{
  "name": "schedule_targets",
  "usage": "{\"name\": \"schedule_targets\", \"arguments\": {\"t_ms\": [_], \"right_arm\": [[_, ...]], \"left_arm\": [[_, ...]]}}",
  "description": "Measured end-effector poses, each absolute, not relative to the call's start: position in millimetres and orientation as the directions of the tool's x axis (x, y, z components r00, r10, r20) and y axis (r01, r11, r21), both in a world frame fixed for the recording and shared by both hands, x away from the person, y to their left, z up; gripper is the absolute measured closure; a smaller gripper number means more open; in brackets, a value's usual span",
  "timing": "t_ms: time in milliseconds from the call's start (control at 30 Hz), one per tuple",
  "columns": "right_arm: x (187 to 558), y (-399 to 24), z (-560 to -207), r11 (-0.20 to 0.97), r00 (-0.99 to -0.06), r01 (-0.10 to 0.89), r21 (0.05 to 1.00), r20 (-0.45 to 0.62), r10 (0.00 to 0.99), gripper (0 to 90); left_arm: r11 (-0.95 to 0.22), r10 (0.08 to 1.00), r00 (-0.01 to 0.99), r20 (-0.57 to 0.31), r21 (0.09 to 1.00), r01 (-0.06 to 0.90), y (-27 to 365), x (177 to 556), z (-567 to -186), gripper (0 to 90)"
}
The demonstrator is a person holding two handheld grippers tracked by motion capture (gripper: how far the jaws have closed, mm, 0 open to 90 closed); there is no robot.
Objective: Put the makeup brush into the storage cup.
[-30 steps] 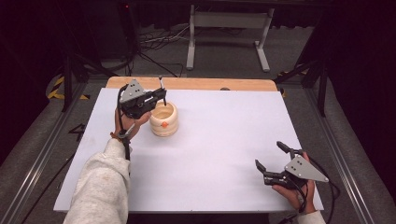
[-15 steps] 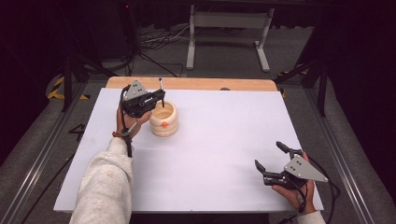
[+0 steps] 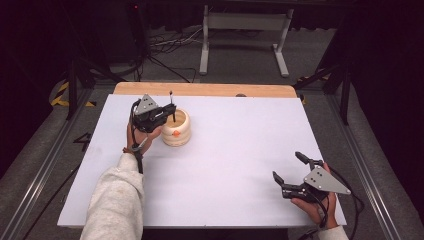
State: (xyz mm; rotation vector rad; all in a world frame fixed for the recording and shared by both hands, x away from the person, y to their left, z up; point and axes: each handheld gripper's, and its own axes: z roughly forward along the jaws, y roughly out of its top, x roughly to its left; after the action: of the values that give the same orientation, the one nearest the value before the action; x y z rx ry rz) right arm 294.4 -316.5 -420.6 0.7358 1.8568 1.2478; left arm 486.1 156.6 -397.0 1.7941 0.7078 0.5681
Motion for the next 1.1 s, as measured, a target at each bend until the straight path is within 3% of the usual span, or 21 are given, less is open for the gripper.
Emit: {"name": "schedule_targets", "arguments": {"t_ms": [1100], "right_arm": [[296.0, -314.5, -423.0, 0.376, -0.555, 0.062, 0.925, -0.281, 0.783, 7.9]], "left_arm": [[-0.256, 0.707, 0.705, 0.054, 0.949, 0.184, 154.2, 478.7, -405.9, 82.2]]}}
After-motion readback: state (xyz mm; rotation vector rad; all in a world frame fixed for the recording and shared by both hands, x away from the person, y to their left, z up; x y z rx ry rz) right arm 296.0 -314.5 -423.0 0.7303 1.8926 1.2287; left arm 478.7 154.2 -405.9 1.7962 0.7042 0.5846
